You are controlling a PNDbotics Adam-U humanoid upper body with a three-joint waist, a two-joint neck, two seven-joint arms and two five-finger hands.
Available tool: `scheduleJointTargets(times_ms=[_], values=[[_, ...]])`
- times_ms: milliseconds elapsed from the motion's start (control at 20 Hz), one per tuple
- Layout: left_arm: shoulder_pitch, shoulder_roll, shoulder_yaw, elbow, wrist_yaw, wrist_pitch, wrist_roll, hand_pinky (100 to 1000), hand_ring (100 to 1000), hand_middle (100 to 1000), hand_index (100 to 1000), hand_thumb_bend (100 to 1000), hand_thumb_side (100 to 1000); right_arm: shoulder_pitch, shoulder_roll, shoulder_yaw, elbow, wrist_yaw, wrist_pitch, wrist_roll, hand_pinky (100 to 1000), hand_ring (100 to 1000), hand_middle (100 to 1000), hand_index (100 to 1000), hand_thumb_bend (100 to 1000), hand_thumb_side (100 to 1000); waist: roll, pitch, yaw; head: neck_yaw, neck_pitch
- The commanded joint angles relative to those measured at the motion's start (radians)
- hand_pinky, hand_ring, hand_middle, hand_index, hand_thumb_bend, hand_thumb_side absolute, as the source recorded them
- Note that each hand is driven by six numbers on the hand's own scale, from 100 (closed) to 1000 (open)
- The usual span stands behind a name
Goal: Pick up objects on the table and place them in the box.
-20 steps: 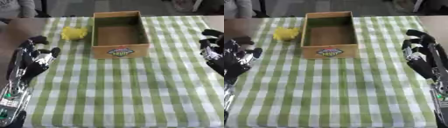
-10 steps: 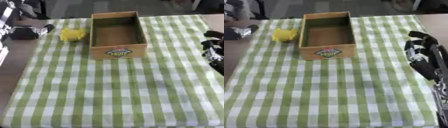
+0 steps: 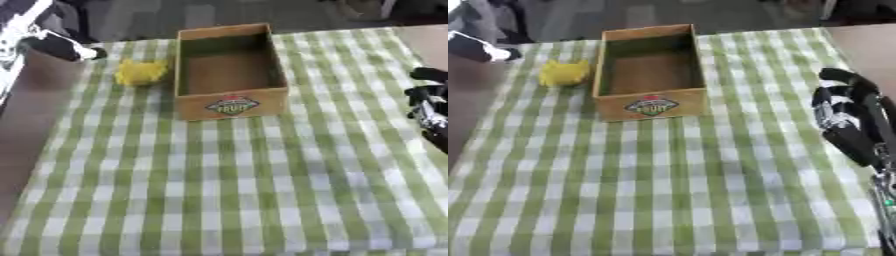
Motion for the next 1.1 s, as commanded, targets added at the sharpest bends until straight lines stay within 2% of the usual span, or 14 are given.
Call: scheduleJointTargets(times_ms=[50,300,600,850,1100], values=[[-0.059,-0.020,0.040,0.114,-0.124,-0.042,-0.018,733,927,714,793,725,100,-0.010,-0.022,0.005,-0.011,-0.009,-0.002,0.008,491,725,796,864,100,627,0.000,-0.011,-0.009,0.011,-0.005],[-0.095,-0.076,0.085,0.230,-0.237,-0.066,-0.036,735,926,708,793,749,100,-0.014,-0.019,0.012,-0.011,-0.010,-0.003,0.013,491,725,795,862,100,634,0.000,0.000,-0.041,0.025,-0.013],[-0.090,-0.106,0.108,0.282,-0.302,-0.058,-0.004,733,922,712,791,735,100,-0.016,-0.016,0.014,-0.011,-0.009,-0.003,0.014,490,724,794,862,100,635,-0.002,0.009,-0.059,0.031,-0.018],[-0.080,-0.112,0.117,0.285,-0.331,-0.049,0.095,716,898,690,774,697,100,-0.019,-0.013,0.016,-0.012,-0.008,-0.002,0.013,490,723,792,863,100,639,-0.003,0.021,-0.073,0.030,-0.024],[-0.078,-0.115,0.122,0.305,-0.343,-0.037,0.142,713,899,689,775,670,100,-0.024,-0.012,0.019,-0.013,-0.008,-0.003,0.014,490,722,791,862,100,640,-0.005,0.029,-0.088,0.034,-0.036]])
